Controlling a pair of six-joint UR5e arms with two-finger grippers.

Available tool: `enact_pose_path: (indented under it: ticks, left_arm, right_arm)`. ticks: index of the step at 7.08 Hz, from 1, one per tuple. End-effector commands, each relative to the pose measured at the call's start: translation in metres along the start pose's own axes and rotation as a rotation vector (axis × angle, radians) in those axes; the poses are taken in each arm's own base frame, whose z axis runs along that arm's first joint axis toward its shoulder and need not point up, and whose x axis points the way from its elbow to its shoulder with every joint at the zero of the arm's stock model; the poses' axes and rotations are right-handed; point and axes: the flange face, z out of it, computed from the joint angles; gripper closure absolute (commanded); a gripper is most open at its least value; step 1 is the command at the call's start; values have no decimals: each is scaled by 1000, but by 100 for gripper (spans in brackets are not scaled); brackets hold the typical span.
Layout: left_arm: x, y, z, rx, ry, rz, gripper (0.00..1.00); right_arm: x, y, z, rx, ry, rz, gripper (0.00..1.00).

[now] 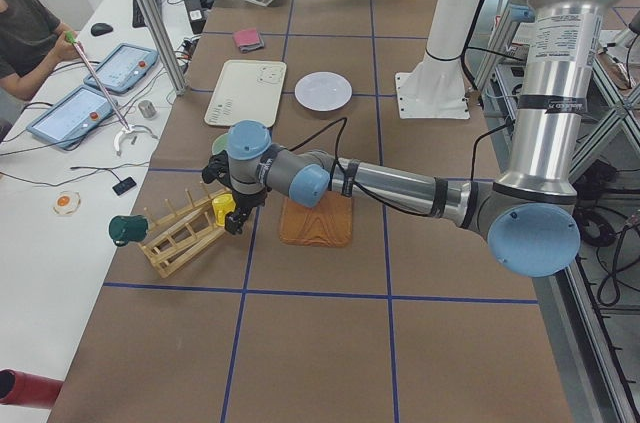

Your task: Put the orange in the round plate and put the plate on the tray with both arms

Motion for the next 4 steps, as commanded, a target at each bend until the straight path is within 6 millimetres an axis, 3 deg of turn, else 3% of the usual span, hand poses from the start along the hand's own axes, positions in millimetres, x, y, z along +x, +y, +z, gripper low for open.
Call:
enact_pose_path:
  ticks: [1,4]
  left_arm:
    - [-2,10,5,-15,7,-17,0]
    - [-2,21,4,-20,8,-23,0]
  right_arm:
    - [8,12,5,-16,4,20,0]
    - [16,24,10,-32,6,35,0]
